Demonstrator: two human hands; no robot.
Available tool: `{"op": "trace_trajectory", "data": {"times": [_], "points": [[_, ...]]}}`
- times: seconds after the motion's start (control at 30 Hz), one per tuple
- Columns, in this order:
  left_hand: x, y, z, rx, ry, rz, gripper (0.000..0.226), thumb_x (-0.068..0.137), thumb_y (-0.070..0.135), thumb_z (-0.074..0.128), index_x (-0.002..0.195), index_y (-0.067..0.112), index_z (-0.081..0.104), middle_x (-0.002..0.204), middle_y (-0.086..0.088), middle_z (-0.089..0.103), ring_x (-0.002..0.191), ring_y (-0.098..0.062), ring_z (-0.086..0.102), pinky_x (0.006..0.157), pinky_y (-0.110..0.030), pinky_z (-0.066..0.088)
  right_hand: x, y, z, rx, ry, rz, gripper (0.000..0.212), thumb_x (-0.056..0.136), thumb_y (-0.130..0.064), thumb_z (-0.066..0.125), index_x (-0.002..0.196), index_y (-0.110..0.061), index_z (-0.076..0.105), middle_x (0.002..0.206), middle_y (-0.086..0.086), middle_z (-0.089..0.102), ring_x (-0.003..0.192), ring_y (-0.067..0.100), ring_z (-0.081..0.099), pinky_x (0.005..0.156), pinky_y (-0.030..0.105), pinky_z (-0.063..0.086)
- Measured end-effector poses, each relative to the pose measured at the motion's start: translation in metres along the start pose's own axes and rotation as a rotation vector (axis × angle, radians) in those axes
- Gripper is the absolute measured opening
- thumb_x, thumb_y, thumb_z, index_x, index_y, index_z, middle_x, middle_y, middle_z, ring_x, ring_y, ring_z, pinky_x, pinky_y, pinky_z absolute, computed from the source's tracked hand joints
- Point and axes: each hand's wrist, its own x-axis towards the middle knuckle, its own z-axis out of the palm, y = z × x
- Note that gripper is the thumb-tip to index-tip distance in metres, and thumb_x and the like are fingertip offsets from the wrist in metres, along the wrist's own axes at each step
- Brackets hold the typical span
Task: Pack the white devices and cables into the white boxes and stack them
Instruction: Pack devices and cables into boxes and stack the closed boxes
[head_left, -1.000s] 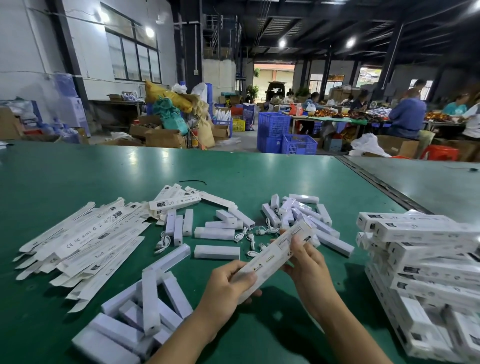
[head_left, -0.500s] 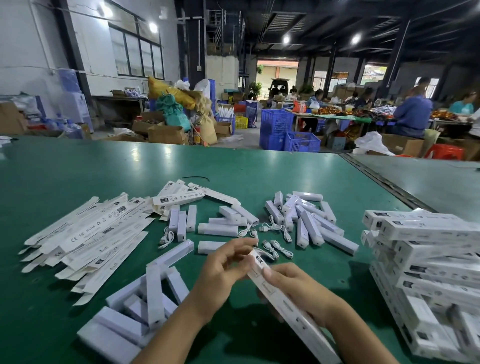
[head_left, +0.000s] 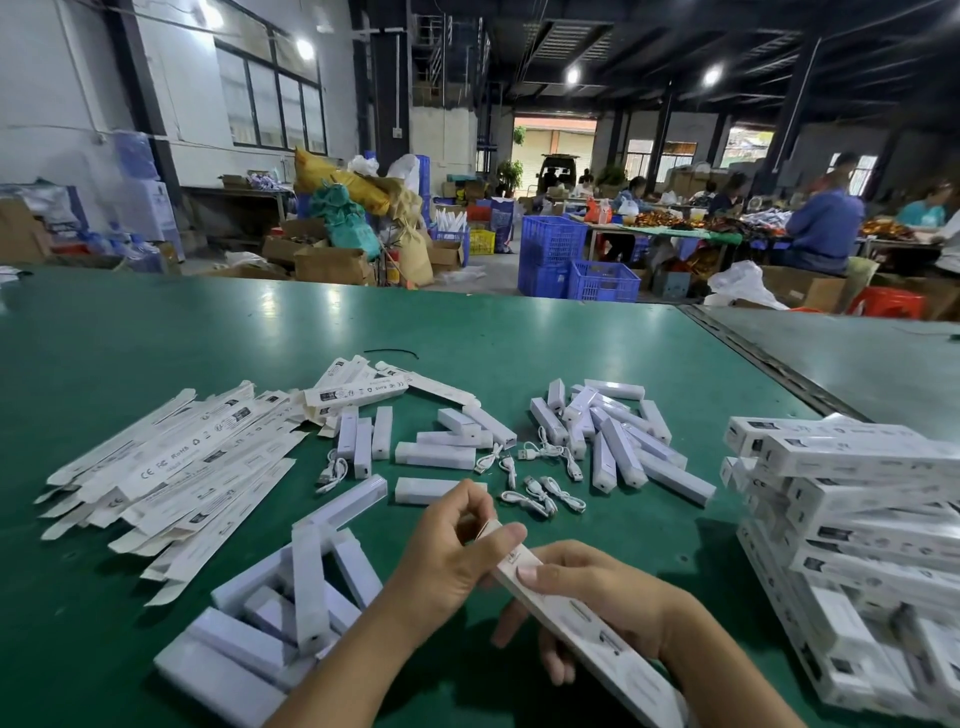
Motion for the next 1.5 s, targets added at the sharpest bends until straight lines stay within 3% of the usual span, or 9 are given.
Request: {"op": "trace_trajectory", "data": {"times": [0.2,0.37,0.5,0.6,0.8,1.0,1.17,1.33,1.5], "points": [[-0.001,-0.006,0.002,-0.091,-0.063,-0.079,0.041,0.068,0.033,0.087,0.073,0.025,0.047,0.069,0.006,0.05,0.054,-0.015,0.048,0.046,-0.026,0.042,-0.003,-0.001,-0.006,-0.092,-0.053,0.056,0.056,0.094,-0.038,0.063,0.12,0.01,0.051,0.106,0.019,0.07,0.057,0.013,0.068,0.056,0.023,0.056],[0.002,-0.004,0.002,0.011,0.101,-0.058,0.078,0.053,0.044,0.093,0.091,-0.003,0.043,0.074,0.006,0.064,0.064,-0.013,0.059,0.054,-0.024,0.049,-0.006,0.0,-0.005,-0.092,-0.004,0.064,0.055,0.089,-0.036,0.069,0.115,0.01,0.053,0.105,0.023,0.068,0.057,0.016,0.068,0.056,0.026,0.056],[0.001,0.002,-0.004,-0.1,0.107,-0.078,0.065,0.064,0.042,0.09,0.113,0.018,0.053,0.099,-0.01,0.075,0.086,-0.018,0.072,0.073,-0.024,0.056,-0.008,-0.004,-0.005,-0.044,0.232,0.008,0.057,0.078,-0.035,0.077,0.12,-0.006,0.053,0.095,0.016,0.066,0.062,0.024,0.068,0.057,0.031,0.057],[0.003,0.003,-0.004,-0.112,0.182,-0.096,0.062,0.06,0.037,0.087,0.114,0.023,0.061,0.093,-0.009,0.075,0.088,-0.021,0.072,0.076,-0.025,0.056,-0.007,-0.006,-0.005,-0.138,0.373,-0.055,0.043,0.08,-0.036,0.075,0.113,-0.012,0.063,0.094,0.011,0.066,0.075,0.026,0.065,0.071,0.035,0.055],[0.006,0.003,-0.001,-0.319,0.322,-0.184,0.059,0.055,0.008,0.082,0.11,0.016,0.062,0.091,-0.022,0.073,0.084,-0.036,0.073,0.071,-0.04,0.061,-0.005,-0.009,-0.001,-0.264,0.387,-0.087,0.022,0.09,-0.025,0.07,0.108,-0.013,0.069,0.093,0.01,0.07,0.079,0.027,0.065,0.074,0.039,0.05],[0.009,0.002,-0.002,-0.404,0.402,-0.214,0.057,0.055,0.002,0.08,0.108,0.005,0.059,0.089,-0.02,0.074,0.079,-0.03,0.073,0.063,-0.033,0.059,0.004,-0.007,0.005,-0.18,0.434,-0.12,0.025,0.085,-0.021,0.072,0.107,-0.01,0.068,0.092,0.018,0.073,0.072,0.033,0.073,0.063,0.036,0.06],[0.011,0.001,-0.009,-0.662,0.269,-0.189,0.041,0.07,-0.002,0.072,0.109,0.003,0.059,0.096,-0.023,0.073,0.084,-0.029,0.073,0.066,-0.031,0.06,0.002,-0.009,0.005,-0.083,0.421,-0.132,0.025,0.084,-0.03,0.074,0.108,-0.027,0.069,0.093,0.014,0.074,0.074,0.034,0.073,0.063,0.033,0.06],[0.015,0.001,-0.015,-0.645,0.496,-0.103,0.042,0.07,0.001,0.071,0.11,0.005,0.058,0.096,-0.015,0.074,0.087,-0.024,0.074,0.067,-0.026,0.06,-0.003,-0.005,0.001,-0.161,0.417,-0.078,0.034,0.084,-0.036,0.073,0.117,-0.033,0.065,0.098,0.007,0.072,0.082,0.033,0.072,0.072,0.034,0.057],[0.011,0.006,-0.013,-0.667,0.237,-0.236,0.056,0.08,0.013,0.066,0.133,0.008,0.051,0.11,-0.018,0.07,0.091,-0.028,0.068,0.078,-0.04,0.058,0.003,-0.004,0.008,0.045,0.428,-0.135,0.03,0.085,-0.031,0.067,0.114,-0.031,0.07,0.09,0.004,0.072,0.072,0.016,0.067,0.063,0.027,0.053]]}}
